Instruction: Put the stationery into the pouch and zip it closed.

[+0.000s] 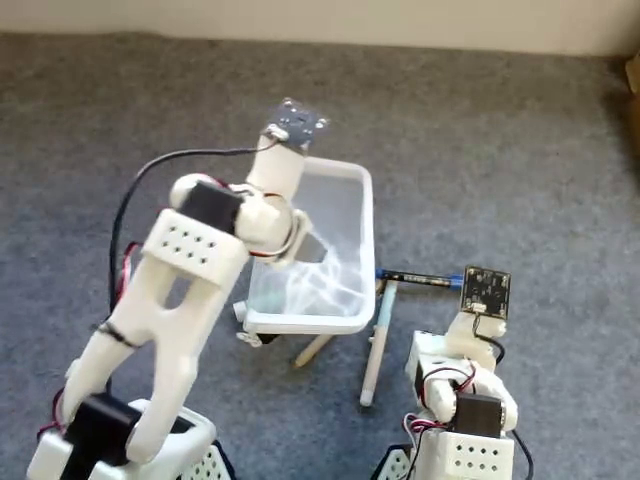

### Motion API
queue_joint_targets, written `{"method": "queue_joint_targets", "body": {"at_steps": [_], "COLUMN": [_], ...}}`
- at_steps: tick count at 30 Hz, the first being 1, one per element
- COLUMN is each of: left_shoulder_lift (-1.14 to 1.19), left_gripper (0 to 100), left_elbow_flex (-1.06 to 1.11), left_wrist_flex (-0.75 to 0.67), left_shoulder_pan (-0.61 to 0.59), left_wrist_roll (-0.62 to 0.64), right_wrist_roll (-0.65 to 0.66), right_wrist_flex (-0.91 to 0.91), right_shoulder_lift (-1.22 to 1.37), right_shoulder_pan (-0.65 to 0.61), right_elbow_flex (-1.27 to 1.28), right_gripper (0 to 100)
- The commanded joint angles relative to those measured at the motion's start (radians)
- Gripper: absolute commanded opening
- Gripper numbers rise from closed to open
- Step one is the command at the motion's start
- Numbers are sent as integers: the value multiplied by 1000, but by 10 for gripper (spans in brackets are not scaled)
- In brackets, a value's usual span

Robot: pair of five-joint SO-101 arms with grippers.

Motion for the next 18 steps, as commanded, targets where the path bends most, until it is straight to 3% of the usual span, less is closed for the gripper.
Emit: {"method": "queue_joint_targets", "body": {"at_steps": [1, 10, 13, 18], "left_shoulder_lift": [84, 547, 704, 935], "left_gripper": [301, 299, 298, 298], "left_elbow_flex": [-117, -558, -720, -993], "left_wrist_flex": [-28, -20, -12, 81], "left_shoulder_pan": [70, 150, 150, 147], "left_wrist_roll": [34, 34, -31, -64], "right_wrist_roll": [-8, -8, -8, -8], "right_wrist_flex": [2, 2, 2, 2], "right_shoulder_lift": [-2, -2, -2, -2], "right_shoulder_pan": [15, 15, 15, 15], "right_elbow_flex": [131, 131, 131, 131], "right_gripper": [5, 5, 5, 5]}}
